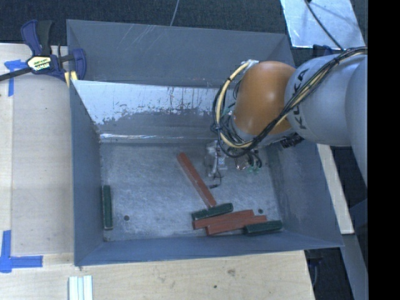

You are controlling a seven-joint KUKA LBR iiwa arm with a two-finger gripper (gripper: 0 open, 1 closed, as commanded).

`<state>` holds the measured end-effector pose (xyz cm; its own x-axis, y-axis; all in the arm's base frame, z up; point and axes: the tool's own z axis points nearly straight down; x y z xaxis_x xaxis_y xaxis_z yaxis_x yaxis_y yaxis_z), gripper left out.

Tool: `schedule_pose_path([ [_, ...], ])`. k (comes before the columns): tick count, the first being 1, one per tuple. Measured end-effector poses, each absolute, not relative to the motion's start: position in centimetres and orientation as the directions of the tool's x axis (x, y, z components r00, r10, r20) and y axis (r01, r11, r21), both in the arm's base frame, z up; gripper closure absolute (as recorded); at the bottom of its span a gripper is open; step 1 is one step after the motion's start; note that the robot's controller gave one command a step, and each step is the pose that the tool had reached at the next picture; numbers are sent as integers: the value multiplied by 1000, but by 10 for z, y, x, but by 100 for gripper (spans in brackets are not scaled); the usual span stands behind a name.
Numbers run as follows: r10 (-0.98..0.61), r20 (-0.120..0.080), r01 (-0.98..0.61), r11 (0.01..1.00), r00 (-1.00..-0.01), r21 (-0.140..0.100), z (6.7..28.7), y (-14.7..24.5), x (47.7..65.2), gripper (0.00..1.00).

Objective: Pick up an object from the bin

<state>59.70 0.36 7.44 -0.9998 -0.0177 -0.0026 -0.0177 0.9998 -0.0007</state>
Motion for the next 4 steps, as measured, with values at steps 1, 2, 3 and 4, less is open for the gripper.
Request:
schedule_pose_path([
  [1, -17, -3, -17, 1000, -1000, 0, 74, 4, 597, 100],
  [2, 213, -10, 213, 977, -977, 3, 169, 14, 590, 0],
  [3, 213, -4, 213, 977, -977, 1, 165, 14, 588, 0],
  [4, 203, -8, 203, 979, -979, 1, 108, 28, 568, 0],
])
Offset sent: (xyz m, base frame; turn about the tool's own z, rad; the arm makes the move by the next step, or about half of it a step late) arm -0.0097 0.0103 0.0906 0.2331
